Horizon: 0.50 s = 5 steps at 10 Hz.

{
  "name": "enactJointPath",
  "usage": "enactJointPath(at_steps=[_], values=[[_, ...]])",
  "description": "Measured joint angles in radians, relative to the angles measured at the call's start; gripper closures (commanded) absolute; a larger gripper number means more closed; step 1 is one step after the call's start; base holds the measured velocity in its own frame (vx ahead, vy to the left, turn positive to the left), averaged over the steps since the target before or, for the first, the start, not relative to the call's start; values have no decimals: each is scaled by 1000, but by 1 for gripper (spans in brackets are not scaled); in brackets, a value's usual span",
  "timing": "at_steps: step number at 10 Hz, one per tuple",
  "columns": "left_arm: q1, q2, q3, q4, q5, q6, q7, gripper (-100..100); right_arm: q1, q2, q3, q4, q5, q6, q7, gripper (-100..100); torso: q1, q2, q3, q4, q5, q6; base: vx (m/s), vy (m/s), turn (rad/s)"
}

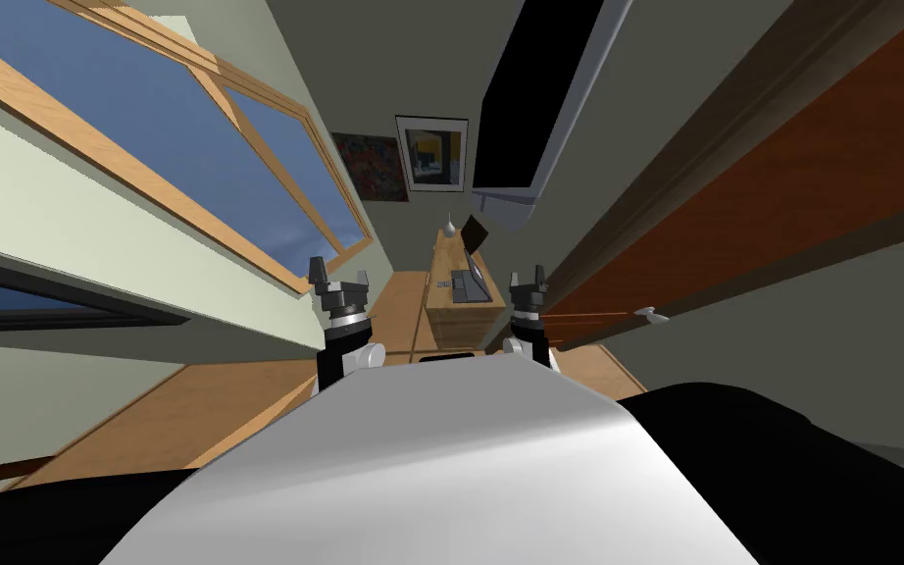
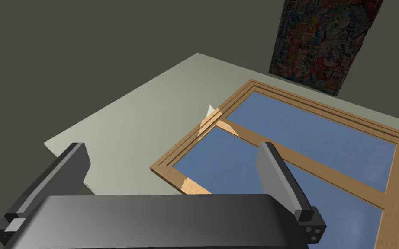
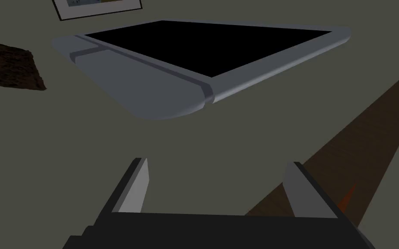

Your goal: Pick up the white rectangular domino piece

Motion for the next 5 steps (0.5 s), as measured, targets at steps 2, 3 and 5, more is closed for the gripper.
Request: enactJointPath(at_steps=[2, 3, 5], values=[[0, 0, 0, 0, 0, 0, 0, 0, 10, -40, -7, 2, 13, -9, 12, -100, 3, 3, 2, 1, 1, 0, -48, 70, 69], [0, 0, 0, 0, 0, 0, 0, 0, 18, -66, -12, 3, 25, -15, 23, -100, 5, 3, 2, 1, 1, 0, -77, 126, 118], [0, 0, 0, 0, 0, 0, 0, 0, 42, -124, -29, 5, 57, -33, 53, -100, 8, 6, 4, 1, 2, 0, -95, 138, 133]])
